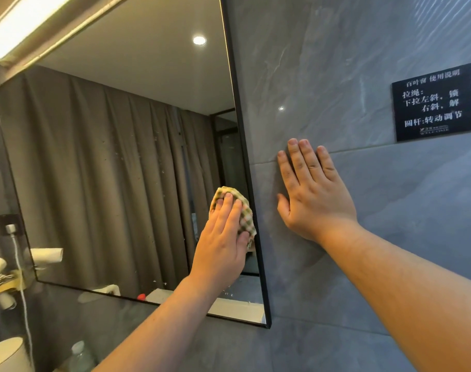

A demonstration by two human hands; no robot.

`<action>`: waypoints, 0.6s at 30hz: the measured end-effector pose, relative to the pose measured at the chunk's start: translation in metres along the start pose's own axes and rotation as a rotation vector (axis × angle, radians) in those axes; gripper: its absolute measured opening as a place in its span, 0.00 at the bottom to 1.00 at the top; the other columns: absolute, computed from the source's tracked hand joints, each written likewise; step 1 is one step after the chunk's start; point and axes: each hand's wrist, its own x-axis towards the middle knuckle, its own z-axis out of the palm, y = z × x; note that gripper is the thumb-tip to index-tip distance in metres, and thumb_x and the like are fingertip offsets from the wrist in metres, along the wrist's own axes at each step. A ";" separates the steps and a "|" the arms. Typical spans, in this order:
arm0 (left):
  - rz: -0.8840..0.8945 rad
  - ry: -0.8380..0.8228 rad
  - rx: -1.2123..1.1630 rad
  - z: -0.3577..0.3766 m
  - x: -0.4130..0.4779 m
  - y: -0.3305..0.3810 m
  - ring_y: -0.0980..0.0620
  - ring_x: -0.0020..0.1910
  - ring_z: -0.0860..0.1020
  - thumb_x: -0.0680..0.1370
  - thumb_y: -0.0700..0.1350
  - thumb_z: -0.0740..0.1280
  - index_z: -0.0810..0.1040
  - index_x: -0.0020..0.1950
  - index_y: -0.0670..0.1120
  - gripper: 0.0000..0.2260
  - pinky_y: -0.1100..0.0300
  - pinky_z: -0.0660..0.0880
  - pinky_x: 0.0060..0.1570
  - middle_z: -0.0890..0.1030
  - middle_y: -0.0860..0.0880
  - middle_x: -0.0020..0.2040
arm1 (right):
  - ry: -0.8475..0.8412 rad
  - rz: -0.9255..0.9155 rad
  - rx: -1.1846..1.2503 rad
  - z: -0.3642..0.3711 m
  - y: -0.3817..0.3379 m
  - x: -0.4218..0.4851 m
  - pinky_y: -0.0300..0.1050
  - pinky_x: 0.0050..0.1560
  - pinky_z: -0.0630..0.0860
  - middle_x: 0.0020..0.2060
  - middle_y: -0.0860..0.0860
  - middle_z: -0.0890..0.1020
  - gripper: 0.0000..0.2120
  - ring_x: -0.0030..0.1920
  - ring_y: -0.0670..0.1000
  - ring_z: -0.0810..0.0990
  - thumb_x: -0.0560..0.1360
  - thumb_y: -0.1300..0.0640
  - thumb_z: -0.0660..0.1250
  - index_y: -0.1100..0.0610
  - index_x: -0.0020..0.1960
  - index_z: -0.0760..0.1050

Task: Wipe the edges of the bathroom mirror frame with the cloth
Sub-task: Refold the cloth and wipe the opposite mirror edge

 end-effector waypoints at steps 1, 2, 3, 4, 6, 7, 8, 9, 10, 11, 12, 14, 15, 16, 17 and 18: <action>0.022 -0.002 0.027 -0.002 0.004 -0.002 0.57 0.78 0.42 0.82 0.52 0.55 0.50 0.79 0.49 0.28 0.60 0.43 0.76 0.45 0.56 0.78 | 0.004 0.000 0.003 0.000 0.000 -0.001 0.58 0.78 0.43 0.79 0.62 0.49 0.35 0.79 0.60 0.46 0.78 0.45 0.51 0.63 0.79 0.51; 0.046 -0.005 0.051 -0.005 0.011 -0.005 0.58 0.78 0.40 0.82 0.53 0.52 0.48 0.79 0.49 0.27 0.60 0.41 0.76 0.45 0.55 0.79 | 0.006 0.000 0.002 0.001 -0.001 -0.001 0.58 0.78 0.43 0.79 0.62 0.49 0.35 0.79 0.60 0.46 0.78 0.45 0.51 0.63 0.79 0.51; 0.064 -0.004 0.066 -0.009 0.019 -0.008 0.59 0.77 0.39 0.82 0.53 0.51 0.47 0.79 0.49 0.27 0.61 0.40 0.76 0.44 0.54 0.79 | 0.007 0.001 0.001 0.001 -0.002 -0.002 0.58 0.78 0.42 0.79 0.62 0.49 0.35 0.79 0.60 0.45 0.78 0.45 0.51 0.63 0.79 0.51; 0.073 -0.001 0.074 -0.014 0.029 -0.010 0.60 0.77 0.37 0.82 0.52 0.52 0.47 0.79 0.49 0.27 0.61 0.39 0.76 0.43 0.54 0.78 | 0.007 0.001 0.000 0.001 -0.002 -0.003 0.58 0.78 0.42 0.79 0.62 0.49 0.35 0.79 0.60 0.45 0.78 0.45 0.51 0.63 0.79 0.51; 0.061 0.009 0.080 -0.026 0.052 -0.010 0.60 0.76 0.36 0.83 0.50 0.53 0.46 0.79 0.48 0.27 0.62 0.37 0.75 0.41 0.54 0.78 | 0.011 0.004 0.003 0.002 -0.002 -0.004 0.58 0.78 0.42 0.79 0.62 0.49 0.35 0.79 0.59 0.46 0.78 0.45 0.51 0.63 0.79 0.51; 0.048 0.013 0.080 -0.033 0.065 -0.009 0.60 0.76 0.36 0.84 0.49 0.53 0.45 0.79 0.47 0.27 0.62 0.37 0.75 0.40 0.54 0.78 | 0.012 0.005 0.003 0.002 -0.002 -0.004 0.58 0.78 0.42 0.79 0.62 0.49 0.35 0.79 0.59 0.46 0.78 0.45 0.51 0.63 0.79 0.51; 0.033 0.019 0.076 -0.039 0.076 -0.006 0.59 0.75 0.36 0.84 0.49 0.54 0.45 0.80 0.47 0.27 0.61 0.37 0.75 0.40 0.54 0.78 | 0.012 0.006 0.004 0.002 -0.003 -0.004 0.58 0.78 0.42 0.79 0.62 0.49 0.35 0.79 0.59 0.46 0.78 0.45 0.51 0.63 0.79 0.51; 0.018 0.024 0.065 -0.045 0.086 -0.003 0.60 0.75 0.36 0.84 0.49 0.54 0.45 0.80 0.47 0.27 0.62 0.36 0.75 0.41 0.53 0.79 | 0.013 0.008 0.005 0.003 -0.003 -0.004 0.58 0.78 0.41 0.79 0.62 0.49 0.35 0.79 0.59 0.46 0.78 0.45 0.51 0.63 0.79 0.51; 0.004 0.031 0.051 -0.049 0.092 0.000 0.61 0.74 0.36 0.84 0.49 0.54 0.45 0.80 0.47 0.27 0.63 0.36 0.74 0.42 0.52 0.80 | 0.016 0.010 0.008 0.003 -0.003 -0.005 0.57 0.78 0.41 0.79 0.62 0.49 0.35 0.79 0.59 0.46 0.78 0.45 0.52 0.63 0.79 0.51; -0.003 0.044 0.047 -0.050 0.096 0.002 0.62 0.74 0.36 0.84 0.49 0.54 0.45 0.80 0.47 0.27 0.65 0.35 0.73 0.43 0.52 0.80 | 0.017 0.011 0.010 0.003 -0.004 -0.005 0.57 0.78 0.41 0.79 0.62 0.49 0.36 0.79 0.59 0.46 0.78 0.45 0.52 0.63 0.79 0.51; 0.002 0.061 0.060 -0.049 0.096 0.004 0.63 0.74 0.36 0.84 0.49 0.54 0.45 0.80 0.47 0.28 0.66 0.35 0.72 0.43 0.51 0.80 | 0.017 0.012 0.013 0.003 -0.004 -0.005 0.57 0.78 0.41 0.79 0.62 0.49 0.36 0.79 0.59 0.46 0.78 0.45 0.52 0.63 0.79 0.51; 0.024 0.095 0.115 -0.044 0.088 0.004 0.62 0.74 0.37 0.84 0.50 0.55 0.45 0.80 0.47 0.28 0.66 0.35 0.72 0.44 0.50 0.81 | 0.016 0.013 0.017 0.003 -0.005 -0.007 0.57 0.78 0.40 0.79 0.62 0.49 0.36 0.79 0.59 0.46 0.78 0.45 0.51 0.63 0.79 0.50; 0.032 0.102 0.132 -0.040 0.082 0.003 0.61 0.75 0.37 0.84 0.51 0.55 0.45 0.80 0.46 0.29 0.65 0.35 0.73 0.45 0.49 0.81 | 0.015 0.014 0.019 0.003 -0.005 -0.007 0.57 0.78 0.41 0.79 0.62 0.49 0.36 0.79 0.59 0.45 0.78 0.45 0.51 0.63 0.79 0.50; 0.038 0.104 0.139 -0.036 0.076 0.002 0.60 0.76 0.38 0.83 0.51 0.56 0.46 0.80 0.46 0.29 0.65 0.36 0.73 0.46 0.49 0.81 | 0.012 0.015 0.020 0.003 -0.005 -0.008 0.57 0.78 0.41 0.79 0.62 0.49 0.36 0.79 0.59 0.45 0.78 0.45 0.51 0.63 0.79 0.50; 0.042 0.103 0.141 -0.032 0.068 0.001 0.59 0.77 0.39 0.83 0.51 0.57 0.47 0.80 0.46 0.29 0.64 0.37 0.74 0.47 0.48 0.81 | 0.008 0.014 0.018 0.003 -0.005 -0.008 0.57 0.78 0.41 0.79 0.62 0.48 0.36 0.79 0.59 0.45 0.78 0.45 0.51 0.63 0.79 0.49; 0.044 0.100 0.138 -0.027 0.060 0.000 0.57 0.78 0.42 0.82 0.51 0.58 0.49 0.80 0.46 0.29 0.62 0.39 0.75 0.49 0.48 0.81 | 0.006 0.014 0.017 0.003 -0.005 -0.009 0.57 0.78 0.41 0.79 0.62 0.48 0.36 0.79 0.59 0.45 0.78 0.45 0.51 0.63 0.79 0.49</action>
